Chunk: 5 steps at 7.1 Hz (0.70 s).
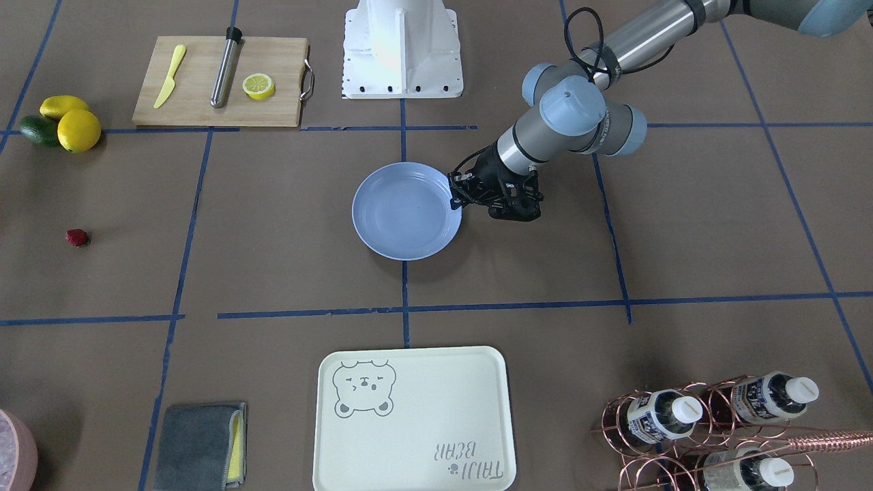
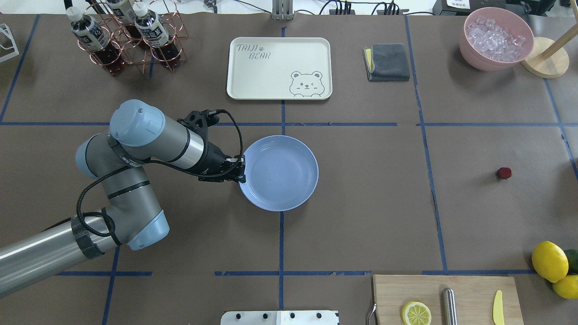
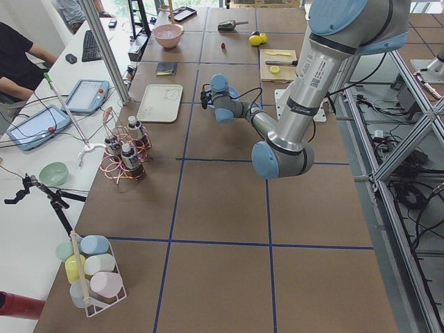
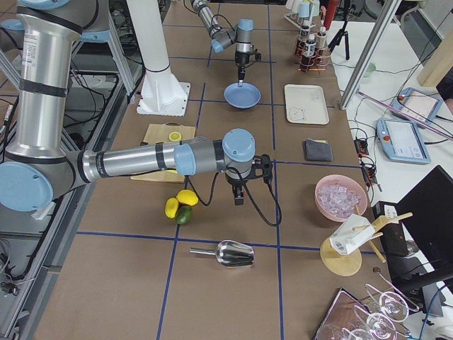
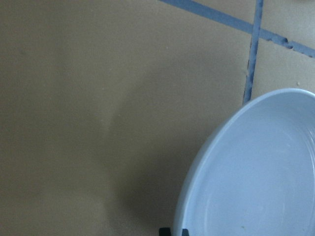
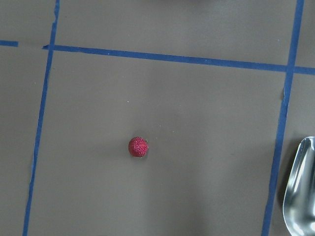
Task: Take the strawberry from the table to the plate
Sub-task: 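Grip the plate rim with the left gripper and slide it toward the table center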
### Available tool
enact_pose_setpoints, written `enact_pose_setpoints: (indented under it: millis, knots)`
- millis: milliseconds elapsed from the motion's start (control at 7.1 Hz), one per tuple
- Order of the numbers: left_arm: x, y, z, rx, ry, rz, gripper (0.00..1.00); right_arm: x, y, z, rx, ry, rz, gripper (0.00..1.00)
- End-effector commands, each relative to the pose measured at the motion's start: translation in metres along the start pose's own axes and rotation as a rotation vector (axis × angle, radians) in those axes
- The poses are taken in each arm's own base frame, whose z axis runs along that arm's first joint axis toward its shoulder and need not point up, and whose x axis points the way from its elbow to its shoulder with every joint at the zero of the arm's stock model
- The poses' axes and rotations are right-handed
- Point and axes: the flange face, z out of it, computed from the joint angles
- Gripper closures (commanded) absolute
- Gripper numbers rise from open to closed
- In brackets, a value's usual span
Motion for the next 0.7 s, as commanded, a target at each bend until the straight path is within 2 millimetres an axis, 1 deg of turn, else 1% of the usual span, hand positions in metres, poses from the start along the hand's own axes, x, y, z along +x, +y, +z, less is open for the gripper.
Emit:
enact_pose_setpoints:
  millis: [0, 282, 564]
  knots:
    - [0.002, 0.002, 0.006, -0.006, -0.002, 0.001, 1.0, 0.0, 0.0, 0.0, 0.0, -0.001, 0.0, 0.0]
    - [0.003, 0.004, 0.01, -0.011, -0.004, 0.002, 1.0, 0.0, 0.0, 0.0, -0.001, -0.001, 0.001, 0.0]
    - [0.003, 0.01, 0.018, -0.022, -0.011, 0.003, 1.0, 0.0, 0.0, 0.0, -0.001, -0.001, 0.001, 0.0]
